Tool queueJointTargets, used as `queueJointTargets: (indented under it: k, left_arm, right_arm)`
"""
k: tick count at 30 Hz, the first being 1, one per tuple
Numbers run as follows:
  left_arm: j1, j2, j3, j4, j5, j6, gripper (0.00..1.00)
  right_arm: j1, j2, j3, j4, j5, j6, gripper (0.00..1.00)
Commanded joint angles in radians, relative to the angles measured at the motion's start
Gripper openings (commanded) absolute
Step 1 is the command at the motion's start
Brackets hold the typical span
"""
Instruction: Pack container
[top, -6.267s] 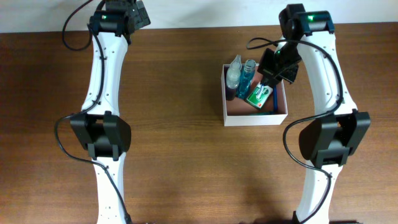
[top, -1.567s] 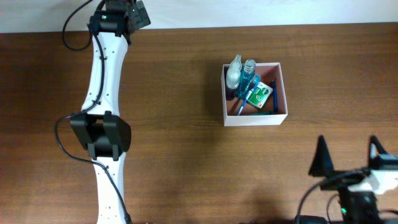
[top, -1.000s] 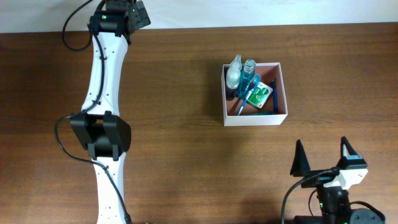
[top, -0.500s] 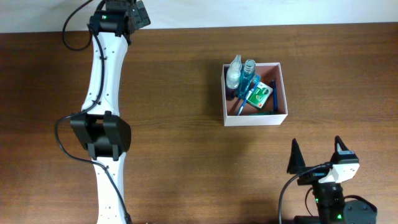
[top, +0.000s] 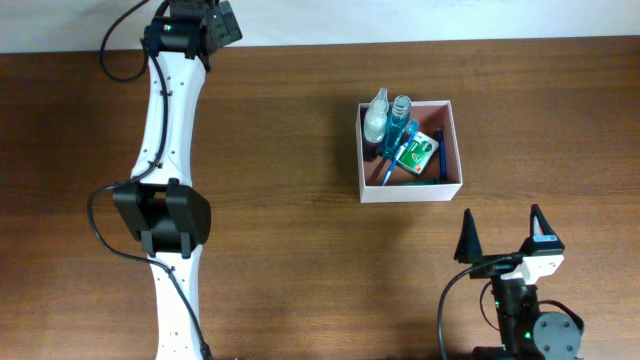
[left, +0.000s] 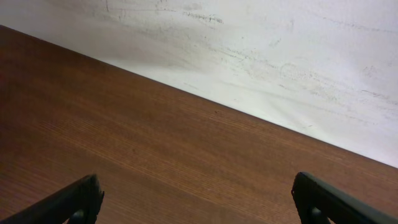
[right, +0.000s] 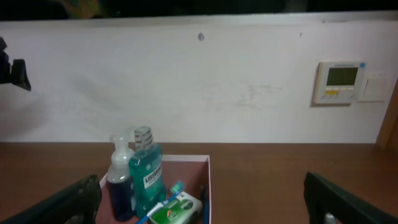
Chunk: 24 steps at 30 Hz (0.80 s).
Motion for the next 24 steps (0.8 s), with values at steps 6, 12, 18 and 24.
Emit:
queueJointTargets:
  k: [6,12,18,24]
  left_arm:
    - [0.000,0.005,0.007,0.001,0.003,-0.009,0.99]
    - [0.000,0.005,0.007,0.001,0.003,-0.009,0.99]
    - [0.000,0.005,0.007,0.001,0.003,-0.009,0.99]
    - [0.000,0.005,0.007,0.001,0.003,-0.009,0.99]
  right_arm:
    - [0.012,-0.011,-0.109,0.133,0.016,0.003,0.99]
    - [0.012,-0.011,-0.160,0.201,0.016,0.003,0.99]
    - [0.025,-0.011,-0.160,0.183,0.017,0.003,0.99]
    - [0.051,-0.011,-0.160,0.085,0.024,0.003,0.99]
